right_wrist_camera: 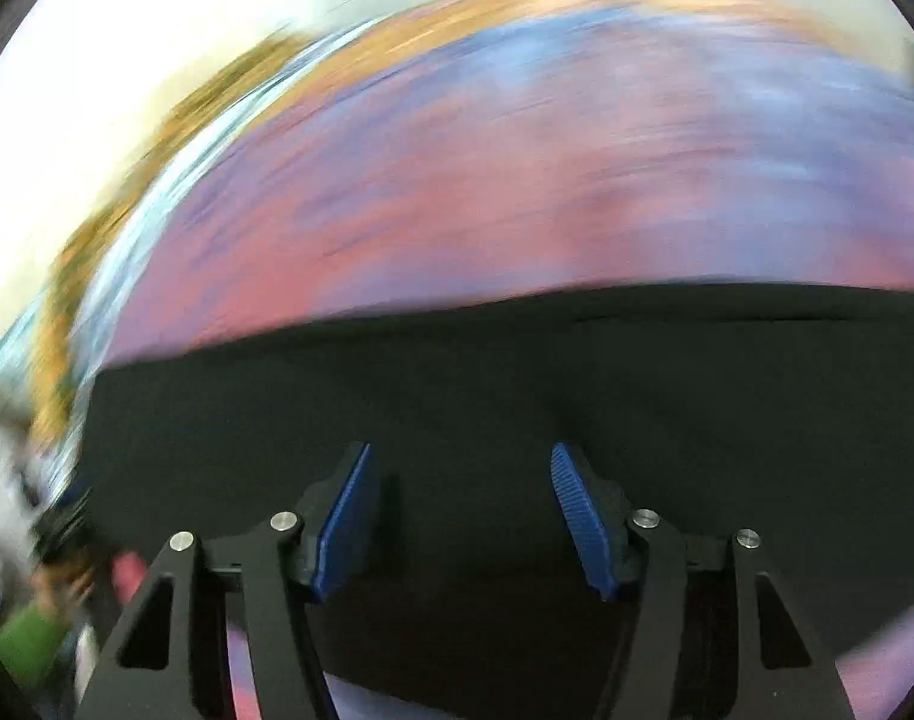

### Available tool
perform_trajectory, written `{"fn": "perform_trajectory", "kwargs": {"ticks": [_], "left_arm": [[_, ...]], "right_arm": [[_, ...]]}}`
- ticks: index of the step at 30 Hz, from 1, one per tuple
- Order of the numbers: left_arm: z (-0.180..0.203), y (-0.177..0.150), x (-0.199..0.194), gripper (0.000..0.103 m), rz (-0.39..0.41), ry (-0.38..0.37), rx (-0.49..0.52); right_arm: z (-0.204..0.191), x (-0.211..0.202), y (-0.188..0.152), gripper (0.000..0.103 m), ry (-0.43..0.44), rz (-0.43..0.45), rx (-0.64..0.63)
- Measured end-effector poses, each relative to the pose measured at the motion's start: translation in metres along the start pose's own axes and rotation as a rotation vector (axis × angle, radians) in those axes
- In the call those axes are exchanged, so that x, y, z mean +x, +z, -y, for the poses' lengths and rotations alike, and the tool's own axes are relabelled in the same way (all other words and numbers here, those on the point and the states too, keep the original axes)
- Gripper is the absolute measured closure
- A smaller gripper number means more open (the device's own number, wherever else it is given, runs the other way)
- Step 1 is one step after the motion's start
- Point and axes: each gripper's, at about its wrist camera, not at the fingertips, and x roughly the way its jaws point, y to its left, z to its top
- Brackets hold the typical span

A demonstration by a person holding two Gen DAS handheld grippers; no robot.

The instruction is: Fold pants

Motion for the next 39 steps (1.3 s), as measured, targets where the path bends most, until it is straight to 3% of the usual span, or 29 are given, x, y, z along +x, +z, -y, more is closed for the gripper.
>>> {"fn": "perform_trajectory", "kwargs": {"ticks": [2,3,4,7,9,10,14,15,16,17,18,19,22,26,30,32,35,36,39], "left_arm": [[0.000,0.000,0.000,0.001,0.001,0.002,0.001],[0.000,0.000,0.000,0.001,0.001,0.002,0.001],[0.000,0.000,0.001,0.001,0.002,0.002,0.001],[0.001,-0.001,0.001,0.001,0.005,0.006,0.003],[0.001,0.000,0.002,0.001,0.004,0.011,0.007],[0.001,0.000,0.001,0.001,0.004,0.012,0.007],[0.002,0.000,0.002,0.001,0.002,0.018,0.012],[0.002,0.000,0.002,0.001,0.002,0.020,0.013],[0.002,0.000,0.002,0.001,0.001,0.023,0.015],[0.003,0.000,0.003,0.001,0.001,0.025,0.016],[0.003,-0.001,0.003,0.001,0.002,0.028,0.018],[0.003,-0.001,0.003,0.001,0.003,0.029,0.018],[0.003,-0.001,0.003,0.001,0.004,0.029,0.019],[0.003,-0.001,0.003,0.001,0.002,0.031,0.022],[0.004,0.000,0.003,0.001,-0.002,0.036,0.030],[0.004,0.000,0.003,0.001,-0.007,0.041,0.035],[0.005,0.002,0.003,0.001,-0.017,0.046,0.041],[0.005,0.002,0.002,0.001,-0.021,0.049,0.044],[0.005,0.005,0.000,0.001,-0.042,0.057,0.044]], "right_arm": [[0.062,-0.021,0.003,0.025,-0.183,0.019,0.140],[0.097,-0.036,0.001,0.024,-0.258,0.035,0.227],[0.124,-0.051,-0.003,0.024,-0.276,0.056,0.298],[0.150,-0.075,-0.012,0.024,-0.167,0.132,0.379],[0.147,-0.072,-0.011,0.025,-0.046,0.120,0.368],[0.141,-0.067,-0.011,0.029,-0.027,0.104,0.349],[0.111,-0.036,0.000,0.033,-0.140,0.025,0.255],[0.112,-0.031,-0.002,0.039,-0.133,0.009,0.275],[0.111,-0.029,-0.003,0.056,-0.126,-0.004,0.284],[0.108,-0.030,-0.007,0.065,-0.156,-0.004,0.273],[0.105,-0.035,-0.010,0.085,-0.172,0.009,0.258],[0.101,-0.047,-0.016,0.096,-0.160,0.035,0.245],[0.088,-0.083,-0.037,0.096,-0.154,0.090,0.152],[0.048,-0.152,-0.103,0.096,-0.181,0.153,-0.009],[0.038,-0.195,-0.194,0.096,-0.226,0.152,0.066],[0.033,-0.204,-0.235,0.096,-0.322,0.132,0.103],[0.031,-0.210,-0.258,0.096,-0.538,0.122,0.149],[0.034,-0.214,-0.260,0.090,-0.549,0.123,0.177],[0.045,-0.239,-0.264,0.052,-0.479,0.196,0.311]]}}
